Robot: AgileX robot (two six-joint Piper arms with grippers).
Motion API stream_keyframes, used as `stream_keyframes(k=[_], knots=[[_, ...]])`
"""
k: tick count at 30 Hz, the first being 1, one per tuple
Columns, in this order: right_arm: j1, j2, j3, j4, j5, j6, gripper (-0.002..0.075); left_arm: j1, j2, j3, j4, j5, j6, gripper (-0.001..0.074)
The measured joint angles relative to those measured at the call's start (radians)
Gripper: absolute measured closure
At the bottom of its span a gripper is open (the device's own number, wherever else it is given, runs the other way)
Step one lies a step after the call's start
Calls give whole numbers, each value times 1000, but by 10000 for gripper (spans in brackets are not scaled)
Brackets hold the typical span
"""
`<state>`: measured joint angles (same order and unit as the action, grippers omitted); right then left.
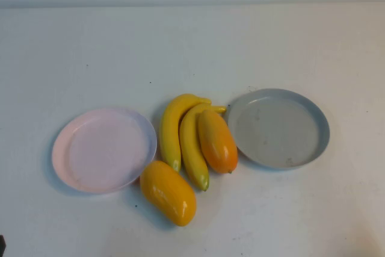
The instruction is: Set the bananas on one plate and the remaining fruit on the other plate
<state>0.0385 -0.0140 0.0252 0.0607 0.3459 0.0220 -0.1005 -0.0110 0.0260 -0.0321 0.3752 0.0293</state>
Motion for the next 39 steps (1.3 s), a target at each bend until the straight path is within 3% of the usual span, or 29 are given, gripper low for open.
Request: stream_keyframes(k=[26, 39], knots=[[0, 0, 0, 0, 0, 0, 741, 0, 0, 0, -4, -16, 0, 738], [0, 0, 0, 0, 0, 0, 741, 0, 0, 0, -283, -228, -4, 738]])
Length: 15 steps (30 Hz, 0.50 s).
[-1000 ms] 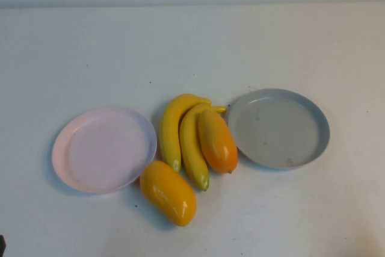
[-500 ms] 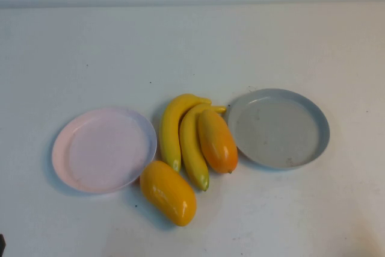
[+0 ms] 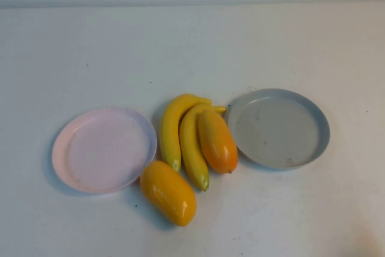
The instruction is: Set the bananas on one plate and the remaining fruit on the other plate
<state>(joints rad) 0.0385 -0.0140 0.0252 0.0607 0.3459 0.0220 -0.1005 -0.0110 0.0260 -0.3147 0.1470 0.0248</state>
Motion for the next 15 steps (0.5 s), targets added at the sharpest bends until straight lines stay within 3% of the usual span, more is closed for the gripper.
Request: stream_keyframes(k=[15], knots=[[0, 0, 0, 0, 0, 0, 741, 0, 0, 0, -116, -77, -74, 738]])
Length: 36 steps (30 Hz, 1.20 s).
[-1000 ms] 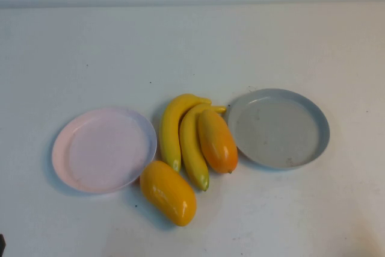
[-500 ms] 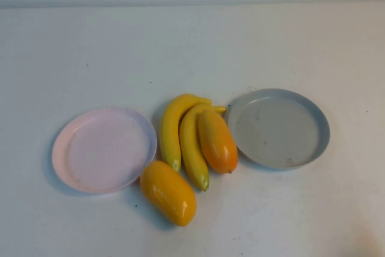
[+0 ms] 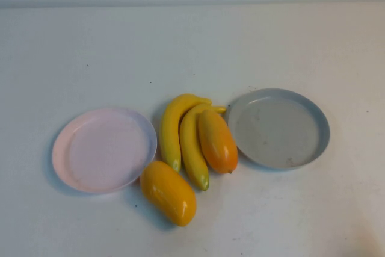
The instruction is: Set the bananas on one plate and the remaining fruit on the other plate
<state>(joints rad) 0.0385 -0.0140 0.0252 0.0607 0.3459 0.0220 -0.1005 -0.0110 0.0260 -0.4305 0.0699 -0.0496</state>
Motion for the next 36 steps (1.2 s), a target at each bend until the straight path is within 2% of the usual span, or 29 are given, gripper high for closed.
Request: stream_keyframes(k=[5, 12, 18, 26, 29, 36], knots=[[0, 0, 0, 0, 0, 0, 741, 0, 69, -86, -55, 123, -26, 738], [0, 0, 0, 0, 0, 0, 742, 0, 418, -332, -58, 398, -19, 738], [0, 0, 0, 0, 0, 0, 741, 0, 717, -532, -72, 567, 134, 738], [0, 0, 0, 0, 0, 0, 741, -2, 1061, -727, -125, 629, 325, 738], [0, 0, 0, 0, 0, 0, 741, -34, 1152, -790, -137, 629, 355, 738], [0, 0, 0, 0, 0, 0, 741, -209, 1363, -953, -140, 629, 341, 738]])
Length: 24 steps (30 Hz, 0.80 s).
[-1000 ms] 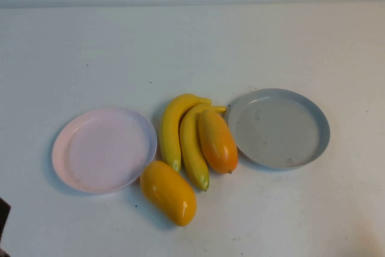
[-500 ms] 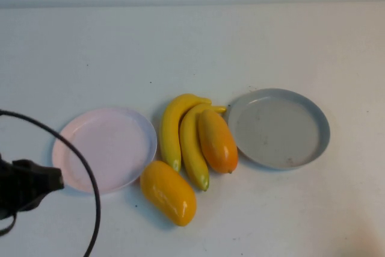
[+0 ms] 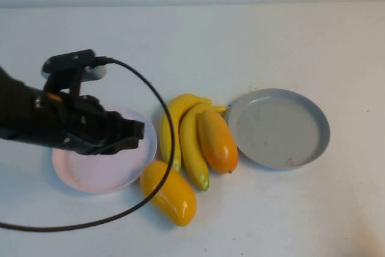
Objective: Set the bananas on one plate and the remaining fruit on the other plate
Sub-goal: Put one type of fruit in the left plate
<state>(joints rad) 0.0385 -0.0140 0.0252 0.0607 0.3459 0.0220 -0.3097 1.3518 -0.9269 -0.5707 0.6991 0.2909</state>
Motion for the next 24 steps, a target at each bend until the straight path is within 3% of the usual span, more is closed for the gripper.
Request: stream_keyframes(k=[17, 24], knots=[[0, 0, 0, 0, 0, 0, 741, -321, 273, -348, 223, 144, -254, 738], [0, 0, 0, 0, 0, 0, 742, -349, 309, -385, 339, 184, -329, 738]])
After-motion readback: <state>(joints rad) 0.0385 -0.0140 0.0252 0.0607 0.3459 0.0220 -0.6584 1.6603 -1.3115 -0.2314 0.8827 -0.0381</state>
